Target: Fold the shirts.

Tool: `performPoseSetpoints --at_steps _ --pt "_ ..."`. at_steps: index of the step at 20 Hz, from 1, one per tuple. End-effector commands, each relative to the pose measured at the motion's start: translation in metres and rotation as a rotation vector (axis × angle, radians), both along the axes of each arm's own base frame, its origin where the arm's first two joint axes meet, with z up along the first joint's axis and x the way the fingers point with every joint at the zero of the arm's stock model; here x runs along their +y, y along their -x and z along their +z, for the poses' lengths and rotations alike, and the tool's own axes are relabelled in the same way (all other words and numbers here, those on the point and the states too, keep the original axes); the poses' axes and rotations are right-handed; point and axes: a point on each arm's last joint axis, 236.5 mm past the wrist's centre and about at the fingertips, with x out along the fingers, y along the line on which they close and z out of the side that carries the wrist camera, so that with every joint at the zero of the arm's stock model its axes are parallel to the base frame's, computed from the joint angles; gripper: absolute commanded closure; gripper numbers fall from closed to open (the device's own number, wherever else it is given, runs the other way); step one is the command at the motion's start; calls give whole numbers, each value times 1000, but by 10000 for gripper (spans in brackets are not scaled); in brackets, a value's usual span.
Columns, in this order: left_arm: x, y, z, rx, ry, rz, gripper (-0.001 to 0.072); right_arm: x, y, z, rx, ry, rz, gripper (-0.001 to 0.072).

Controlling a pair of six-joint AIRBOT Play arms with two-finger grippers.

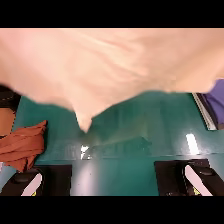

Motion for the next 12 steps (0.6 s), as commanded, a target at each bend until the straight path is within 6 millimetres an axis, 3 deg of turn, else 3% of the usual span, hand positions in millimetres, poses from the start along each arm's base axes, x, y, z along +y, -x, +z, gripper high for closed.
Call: performPoseSetpoints --at_steps 1,3,5,7,10,12 --pt "-3 -17 -23 93 -22 -10 686 -2 -1 26 -13 29 2 694" --pt "-5 -74 -83 306 -34 -24 686 -7 -26 14 46 15 7 693" --pt "-7 -140 -171 577 -38 -38 686 -7 -62 -28 180 -18 35 693" --pt "-7 -193 -277 855 -35 -49 685 3 -100 -99 381 -54 84 693" --pt "-4 -241 -431 1174 -47 -51 685 10 -139 -235 711 -17 91 694" --pt "-2 -257 -501 1309 -61 -58 685 17 -159 -307 842 15 96 694"
